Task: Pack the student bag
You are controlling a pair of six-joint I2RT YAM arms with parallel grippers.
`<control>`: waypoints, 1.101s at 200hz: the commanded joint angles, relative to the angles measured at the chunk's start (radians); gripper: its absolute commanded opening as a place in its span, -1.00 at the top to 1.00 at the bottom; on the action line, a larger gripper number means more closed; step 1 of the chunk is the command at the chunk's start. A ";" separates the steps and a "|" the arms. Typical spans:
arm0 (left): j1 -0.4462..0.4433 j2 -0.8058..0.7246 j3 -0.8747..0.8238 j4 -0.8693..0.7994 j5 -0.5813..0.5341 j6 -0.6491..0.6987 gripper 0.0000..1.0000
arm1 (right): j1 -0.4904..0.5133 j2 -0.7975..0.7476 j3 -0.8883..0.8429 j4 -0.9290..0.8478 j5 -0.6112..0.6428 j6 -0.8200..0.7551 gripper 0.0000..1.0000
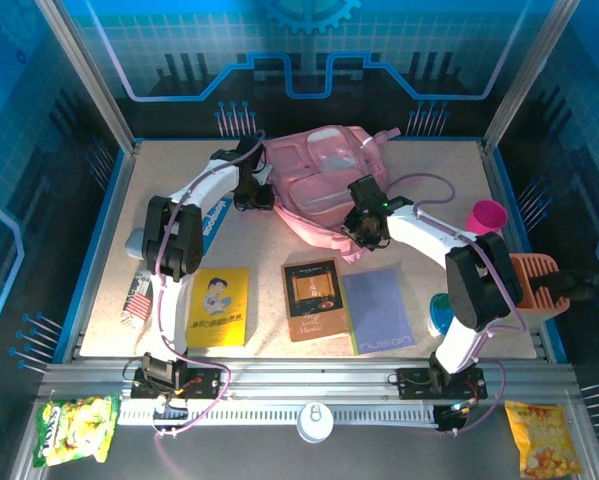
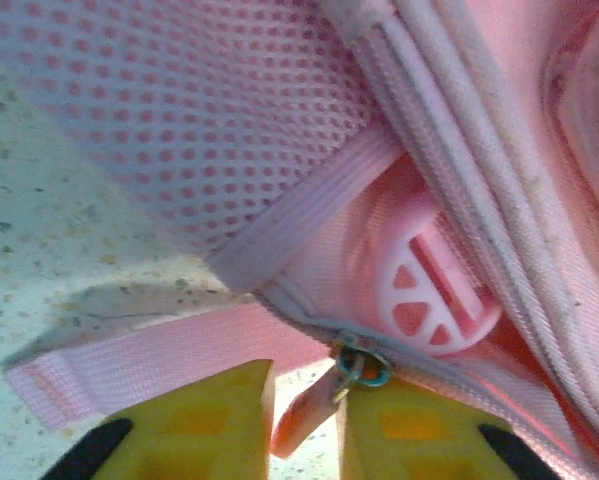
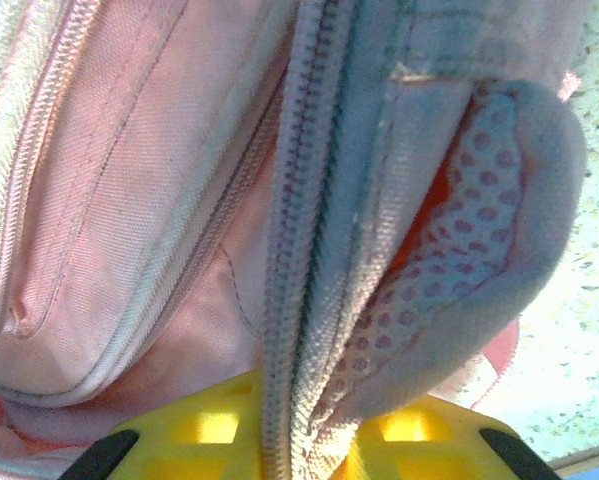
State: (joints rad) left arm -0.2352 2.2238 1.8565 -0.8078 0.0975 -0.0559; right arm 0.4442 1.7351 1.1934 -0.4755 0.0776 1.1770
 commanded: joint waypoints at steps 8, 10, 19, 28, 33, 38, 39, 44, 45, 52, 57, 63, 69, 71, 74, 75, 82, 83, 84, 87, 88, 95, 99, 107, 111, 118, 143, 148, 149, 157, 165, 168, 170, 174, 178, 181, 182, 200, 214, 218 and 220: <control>0.027 -0.092 -0.060 0.079 -0.036 -0.057 0.28 | 0.022 0.009 0.044 0.101 -0.048 0.016 0.52; 0.027 -0.103 -0.070 0.082 -0.034 -0.063 0.27 | 0.024 0.014 0.046 0.106 -0.051 0.018 0.52; 0.027 -0.157 -0.128 0.105 -0.029 -0.099 0.19 | 0.038 0.034 0.060 0.125 -0.061 0.024 0.51; 0.027 -0.217 -0.198 0.133 -0.028 -0.139 0.07 | 0.051 0.058 0.080 0.141 -0.074 0.023 0.51; 0.027 -0.250 -0.233 0.145 -0.028 -0.160 0.01 | 0.058 0.073 0.094 0.147 -0.083 0.021 0.51; 0.026 -0.286 -0.270 0.155 -0.029 -0.180 -0.06 | 0.067 0.088 0.108 0.151 -0.090 0.018 0.50; 0.027 -0.293 -0.276 0.156 -0.030 -0.185 -0.07 | 0.068 0.091 0.111 0.152 -0.091 0.018 0.50; 0.027 -0.326 -0.314 0.168 -0.035 -0.210 -0.12 | 0.078 0.107 0.124 0.155 -0.098 0.014 0.48; 0.027 -0.335 -0.321 0.169 -0.037 -0.215 -0.13 | 0.079 0.110 0.127 0.155 -0.100 0.014 0.48; 0.027 -0.378 -0.375 0.184 -0.041 -0.250 -0.19 | 0.091 0.129 0.148 0.154 -0.105 0.007 0.46; 0.027 -0.408 -0.411 0.195 -0.034 -0.269 -0.22 | 0.098 0.140 0.160 0.152 -0.107 0.001 0.44; 0.027 -0.446 -0.453 0.208 -0.023 -0.291 -0.24 | 0.108 0.152 0.173 0.148 -0.107 -0.006 0.41; 0.027 -0.481 -0.493 0.219 -0.017 -0.318 -0.28 | 0.115 0.158 0.181 0.145 -0.105 -0.014 0.36; 0.027 -0.491 -0.505 0.222 -0.016 -0.326 -0.29 | 0.117 0.159 0.184 0.144 -0.104 -0.017 0.34; 0.027 -0.508 -0.524 0.228 -0.010 -0.340 -0.31 | 0.119 0.161 0.185 0.144 -0.102 -0.023 0.30; 0.027 -0.513 -0.529 0.229 -0.008 -0.344 -0.32 | 0.121 0.162 0.186 0.144 -0.101 -0.025 0.28; 0.027 -0.547 -0.566 0.240 0.009 -0.373 -0.36 | 0.126 0.161 0.189 0.145 -0.099 -0.041 0.17; 0.027 -0.552 -0.571 0.242 0.013 -0.377 -0.36 | 0.126 0.160 0.189 0.144 -0.100 -0.044 0.15; 0.027 -0.556 -0.578 0.244 0.016 -0.381 -0.37 | 0.126 0.160 0.189 0.143 -0.100 -0.048 0.13; 0.027 -0.571 -0.592 0.248 0.026 -0.392 -0.38 | 0.128 0.159 0.191 0.139 -0.099 -0.055 0.07; 0.027 -0.574 -0.599 0.250 0.030 -0.396 -0.39 | 0.128 0.158 0.190 0.138 -0.098 -0.059 0.05; 0.027 -0.608 -0.634 0.265 0.058 -0.423 -0.42 | 0.130 0.147 0.189 0.129 -0.094 -0.083 -0.09; 0.026 -0.626 -0.655 0.275 0.079 -0.436 -0.43 | 0.131 0.139 0.189 0.121 -0.090 -0.097 -0.18; 0.024 -0.661 -0.696 0.298 0.122 -0.455 -0.45 | 0.132 0.117 0.181 0.103 -0.078 -0.131 -0.36; 0.024 -0.679 -0.716 0.310 0.144 -0.464 -0.46 | 0.133 0.104 0.174 0.097 -0.076 -0.151 -0.45; 0.019 -0.709 -0.753 0.331 0.177 -0.479 -0.48 | 0.134 0.080 0.160 0.086 -0.077 -0.195 -0.59; -0.005 -0.804 -0.854 0.363 0.233 -0.515 -0.61 | 0.145 -0.038 0.071 0.048 -0.044 -0.326 -1.00; -0.012 -0.819 -0.873 0.371 0.242 -0.522 -0.64 | 0.147 -0.062 0.049 0.045 -0.042 -0.350 -0.99; -0.013 -0.822 -0.877 0.371 0.242 -0.525 -0.65 | 0.148 -0.067 0.045 0.045 -0.041 -0.354 -0.99; -0.026 -0.846 -0.910 0.382 0.248 -0.546 -0.71 | 0.153 -0.102 0.012 0.034 -0.037 -0.381 -0.99; -0.039 -0.870 -0.945 0.400 0.258 -0.566 -0.80 | 0.161 -0.135 -0.023 0.027 -0.035 -0.402 -0.99; -0.045 -0.878 -0.958 0.408 0.262 -0.574 -0.83 | 0.165 -0.149 -0.038 0.026 -0.035 -0.409 -0.99; -0.049 -0.885 -0.967 0.412 0.264 -0.580 -0.86 | 0.168 -0.158 -0.047 0.025 -0.034 -0.413 -0.99; -0.057 -0.896 -0.983 0.424 0.266 -0.593 -0.91 | 0.173 -0.172 -0.065 0.026 -0.033 -0.419 -0.99; -0.068 -0.907 -1.000 0.433 0.263 -0.607 -0.97 | 0.180 -0.191 -0.085 0.026 -0.032 -0.425 -0.99; -0.076 -0.914 -1.012 0.440 0.262 -0.616 -0.98 | 0.187 -0.205 -0.101 0.029 -0.033 -0.429 -0.99; -0.079 -0.916 -1.015 0.443 0.261 -0.619 -0.99 | 0.188 -0.208 -0.106 0.030 -0.033 -0.429 -0.99; -0.138 -0.949 -1.078 0.478 0.242 -0.674 -0.99 | 0.221 -0.274 -0.194 0.059 -0.044 -0.434 -1.00; -0.183 -0.959 -1.115 0.499 0.231 -0.711 -0.98 | 0.244 -0.314 -0.257 0.082 -0.050 -0.418 -0.97; -0.196 -0.960 -1.125 0.505 0.225 -0.726 -0.99 | 0.248 -0.323 -0.272 0.093 -0.056 -0.412 -0.95; -0.201 -0.962 -1.130 0.508 0.224 -0.730 -0.98 | 0.251 -0.328 -0.286 0.097 -0.058 -0.410 -0.93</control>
State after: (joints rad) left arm -0.3813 1.2919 0.7807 -0.3664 0.3149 -0.6823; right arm 0.6556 1.4582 1.0016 -0.4015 0.0254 0.7906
